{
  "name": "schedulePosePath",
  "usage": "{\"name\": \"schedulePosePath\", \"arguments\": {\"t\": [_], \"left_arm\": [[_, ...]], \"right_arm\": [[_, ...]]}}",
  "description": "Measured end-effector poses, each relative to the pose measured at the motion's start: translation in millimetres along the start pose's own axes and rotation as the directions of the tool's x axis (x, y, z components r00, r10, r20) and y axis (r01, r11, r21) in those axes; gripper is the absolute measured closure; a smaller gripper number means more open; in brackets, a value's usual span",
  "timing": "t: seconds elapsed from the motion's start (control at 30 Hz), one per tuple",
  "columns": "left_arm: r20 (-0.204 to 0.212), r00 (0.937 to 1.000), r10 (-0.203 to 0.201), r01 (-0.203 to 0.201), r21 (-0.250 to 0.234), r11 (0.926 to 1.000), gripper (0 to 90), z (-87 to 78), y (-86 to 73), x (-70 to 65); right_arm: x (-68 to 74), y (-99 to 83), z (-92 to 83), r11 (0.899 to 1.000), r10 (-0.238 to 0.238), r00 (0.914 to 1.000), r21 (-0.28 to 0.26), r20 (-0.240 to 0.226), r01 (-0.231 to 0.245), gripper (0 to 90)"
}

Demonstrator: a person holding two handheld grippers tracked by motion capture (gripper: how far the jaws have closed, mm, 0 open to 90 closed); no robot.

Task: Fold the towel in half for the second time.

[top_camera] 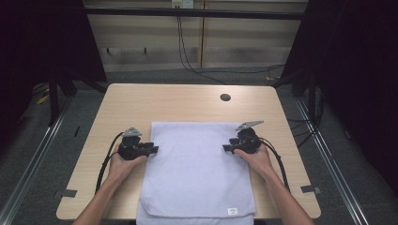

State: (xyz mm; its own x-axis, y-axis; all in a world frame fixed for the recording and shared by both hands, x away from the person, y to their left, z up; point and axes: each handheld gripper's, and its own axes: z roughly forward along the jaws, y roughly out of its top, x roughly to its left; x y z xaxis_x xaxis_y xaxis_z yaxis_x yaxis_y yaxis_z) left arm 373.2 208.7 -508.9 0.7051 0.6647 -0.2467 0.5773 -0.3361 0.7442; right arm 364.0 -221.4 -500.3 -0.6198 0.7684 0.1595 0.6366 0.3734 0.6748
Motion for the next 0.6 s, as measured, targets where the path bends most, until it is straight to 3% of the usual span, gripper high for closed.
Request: {"name": "schedulePosePath", "arguments": {"t": [0.23,0.33,0.47,0.6], "left_arm": [[0.039,0.9992,-0.005,0.004,0.031,0.9995,65.9,-11.8,-11.5,-16.4],[0.037,0.9993,0.008,-0.009,0.045,0.9989,66.0,-18.0,-16.9,-24.0],[0.035,0.9968,0.072,-0.076,0.095,0.9926,61.1,-22.8,-19.0,-38.3],[0.038,0.9959,0.082,-0.086,0.128,0.988,61.8,-29.2,-24.2,-51.5]], "right_arm": [[12.0,-8.1,-8.3,0.999,-0.03,0.9992,0.031,-0.026,0.031,53.6],[19.8,-13.7,-13.9,0.998,-0.048,0.9985,0.047,-0.026,0.05,53.7],[25.3,-21.1,-21.0,0.995,-0.078,0.9956,0.056,-0.053,0.081,58.1],[32.4,-30.0,-29.9,0.993,-0.087,0.9925,0.072,-0.086,0.093,59.4]]}}
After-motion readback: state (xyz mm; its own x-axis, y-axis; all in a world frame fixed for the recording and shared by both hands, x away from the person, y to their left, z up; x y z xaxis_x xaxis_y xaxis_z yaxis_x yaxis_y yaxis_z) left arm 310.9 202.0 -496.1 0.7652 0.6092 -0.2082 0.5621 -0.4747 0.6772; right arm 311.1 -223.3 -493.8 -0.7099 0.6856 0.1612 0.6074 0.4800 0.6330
